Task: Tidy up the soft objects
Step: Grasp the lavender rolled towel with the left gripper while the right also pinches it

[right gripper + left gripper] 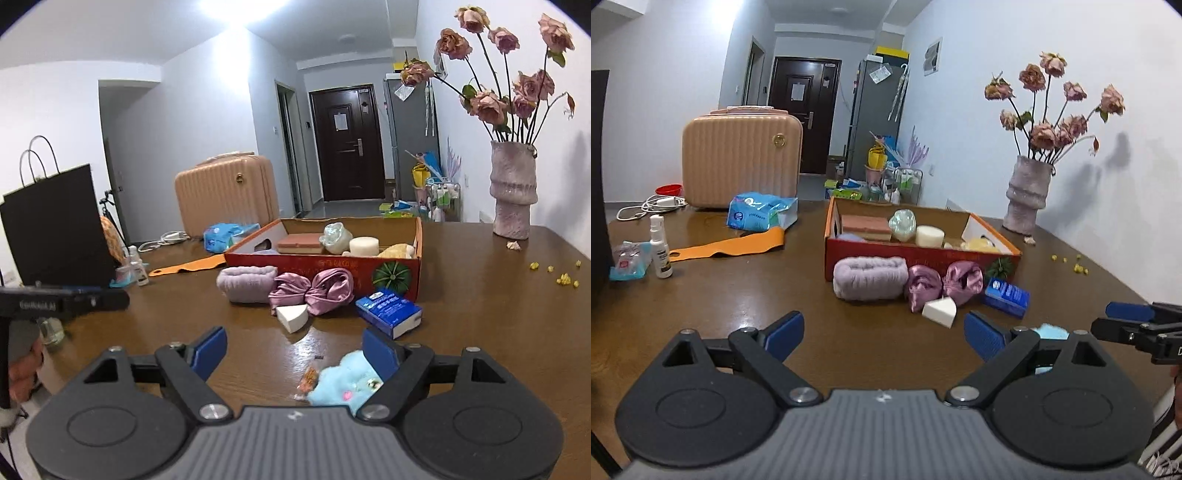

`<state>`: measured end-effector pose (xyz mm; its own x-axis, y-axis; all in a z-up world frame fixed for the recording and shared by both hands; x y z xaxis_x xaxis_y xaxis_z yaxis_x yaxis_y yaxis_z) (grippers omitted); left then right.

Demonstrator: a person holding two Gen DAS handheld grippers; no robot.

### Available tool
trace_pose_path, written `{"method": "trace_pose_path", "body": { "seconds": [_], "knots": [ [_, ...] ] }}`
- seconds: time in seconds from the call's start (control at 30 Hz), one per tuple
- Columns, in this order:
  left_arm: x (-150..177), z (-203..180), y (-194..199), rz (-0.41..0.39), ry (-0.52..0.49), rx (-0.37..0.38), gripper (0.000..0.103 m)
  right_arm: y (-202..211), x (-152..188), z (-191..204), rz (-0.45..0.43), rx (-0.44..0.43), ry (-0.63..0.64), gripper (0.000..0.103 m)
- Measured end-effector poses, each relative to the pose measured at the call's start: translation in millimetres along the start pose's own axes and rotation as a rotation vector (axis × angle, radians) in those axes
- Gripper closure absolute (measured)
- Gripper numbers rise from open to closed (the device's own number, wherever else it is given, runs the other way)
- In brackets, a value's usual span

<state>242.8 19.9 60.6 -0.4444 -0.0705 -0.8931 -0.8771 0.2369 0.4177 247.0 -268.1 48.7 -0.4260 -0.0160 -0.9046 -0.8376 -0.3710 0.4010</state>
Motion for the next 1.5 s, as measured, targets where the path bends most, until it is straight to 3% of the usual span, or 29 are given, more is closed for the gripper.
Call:
{"method": "trace_pose_path", "body": {
  "seconds": [0.17,0.33,0.5,0.67,0.7,0.8,0.87,0.97,1.1,1.2,1.37,1.5],
  "knots": [
    [-9.6,18.1,-38.8,0.022,0.035,-0.01,0.01,-32.3,-12.3,-0.4,0.006,-0.03,-0.042,0.033],
    [-32.5,49.3,-102.9,0.04,0.116,-0.014,0.037,-107.0,-32.6,11.6,0.068,-0.077,-0.071,0.048],
    [-41.3,76.5,-164.7,0.109,0.182,0.015,0.046,-190.6,-49.7,33.6,0.126,-0.107,-0.085,0.059],
    [-32.8,85.2,-194.5,0.171,0.204,0.073,0.063,-248.6,-53.5,43.1,0.157,-0.069,-0.078,0.06],
    [-30.1,85.9,-196.7,0.182,0.208,0.095,0.072,-257.2,-52.5,44.0,0.163,-0.068,-0.076,0.06],
    [-28.1,86.8,-195.8,0.182,0.212,0.125,0.083,-272.5,-46.4,50.5,0.188,-0.076,-0.044,0.067],
    [-29.4,83.9,-192.7,0.174,0.189,0.13,0.087,-275.3,-44.6,55.8,0.2,-0.071,-0.009,0.087],
    [-32.4,78.6,-183.2,0.16,0.147,0.102,0.091,-266.8,-45.9,65.9,0.174,-0.057,0.042,0.093],
    [-40.9,65.1,-140.6,0.082,0.145,0.133,0.091,-221.6,-55.3,75.2,0.098,-0.077,0.073,0.093],
    [-31.5,45.3,-109.0,0.065,0.142,0.159,0.091,-173.1,-50.1,79.2,0.051,-0.096,0.092,0.093],
    [8.3,6.5,-63.2,0.068,0.149,0.209,0.091,-107.6,-11.9,68.9,0.063,-0.081,0.068,0.093],
    [48.2,-20.0,-43.3,0.114,0.091,0.229,0.09,-75.3,30.7,61.8,0.072,-0.038,0.096,0.093]
  ]
}}
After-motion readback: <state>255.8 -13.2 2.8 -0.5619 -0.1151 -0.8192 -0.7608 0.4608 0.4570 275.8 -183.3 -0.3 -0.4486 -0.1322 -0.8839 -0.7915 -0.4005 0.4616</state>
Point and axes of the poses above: each gripper's, at about its wrist camera, not at the fingertips, and y roughly against the way its jaws point, z to its left, x to its underside, the point moved 5 cm from there along -y, roughly the way its jaws point, and after that the axes turned 3 degrees about x, right-handed, at the moved point
